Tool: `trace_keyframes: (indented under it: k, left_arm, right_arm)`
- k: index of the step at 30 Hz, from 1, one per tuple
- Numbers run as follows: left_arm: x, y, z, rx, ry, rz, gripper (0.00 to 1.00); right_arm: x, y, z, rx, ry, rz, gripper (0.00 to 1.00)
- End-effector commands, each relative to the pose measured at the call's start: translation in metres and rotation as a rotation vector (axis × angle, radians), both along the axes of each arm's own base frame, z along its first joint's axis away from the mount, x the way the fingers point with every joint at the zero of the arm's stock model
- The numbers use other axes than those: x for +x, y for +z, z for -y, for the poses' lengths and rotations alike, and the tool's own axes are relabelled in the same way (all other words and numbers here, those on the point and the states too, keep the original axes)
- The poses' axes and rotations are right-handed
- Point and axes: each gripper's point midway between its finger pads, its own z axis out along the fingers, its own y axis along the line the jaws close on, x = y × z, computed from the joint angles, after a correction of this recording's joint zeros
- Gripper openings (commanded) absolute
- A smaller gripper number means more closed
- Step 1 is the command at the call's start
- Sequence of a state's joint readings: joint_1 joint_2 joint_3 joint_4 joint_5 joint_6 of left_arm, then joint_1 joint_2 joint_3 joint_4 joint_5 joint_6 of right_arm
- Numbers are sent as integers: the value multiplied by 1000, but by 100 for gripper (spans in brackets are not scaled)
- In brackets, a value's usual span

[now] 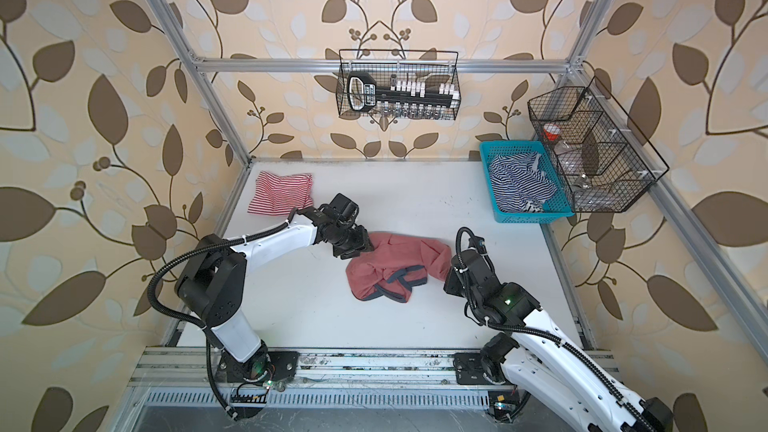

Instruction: Fold and stack the tank tops

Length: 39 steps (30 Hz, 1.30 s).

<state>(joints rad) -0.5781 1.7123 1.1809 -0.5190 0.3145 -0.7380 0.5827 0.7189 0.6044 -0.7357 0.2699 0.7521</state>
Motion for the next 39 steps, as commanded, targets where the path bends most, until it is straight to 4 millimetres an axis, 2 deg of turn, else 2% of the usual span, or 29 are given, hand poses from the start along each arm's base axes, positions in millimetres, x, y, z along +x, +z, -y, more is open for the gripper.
trace_keyframes:
  k: [1, 5, 10, 16, 19, 21, 26, 28, 34, 37, 39]
  left_arm:
    - [-7, 26, 3, -14, -28, 28, 52]
    - [-21, 25, -6, 14, -40, 11, 48]
    - [-52, 28, -1, 1, -107, 6, 44]
    - [-93, -1, -4, 46, -169, -86, 45]
    - [-104, -15, -10, 69, -161, -128, 45]
    - [-99, -8, -13, 78, -137, -89, 45]
    - [-61, 32, -16, 117, -46, 71, 54]
    - [-50, 34, -16, 146, -15, 84, 56]
    - [-26, 17, -3, 152, 37, 48, 57]
    - [-24, -1, 3, 161, 30, 10, 51]
    - [-27, -15, 4, 177, 20, -25, 41]
  right_arm:
    - [-2, 12, 4, -37, 38, -1, 0]
    - [-4, 20, 11, -63, 43, 7, 0]
    - [-2, 23, 12, -43, 48, 10, 0]
    - [0, 22, 12, -37, 49, 4, 0]
    - [1, 24, 12, -36, 50, 6, 0]
    - [1, 26, 12, -32, 51, 9, 0]
    - [2, 31, 13, -34, 52, 17, 0]
    - [3, 33, 14, -35, 53, 21, 0]
    - [3, 34, 16, -33, 52, 21, 0]
    - [3, 34, 16, -29, 51, 22, 0]
    - [4, 35, 16, -26, 52, 23, 0]
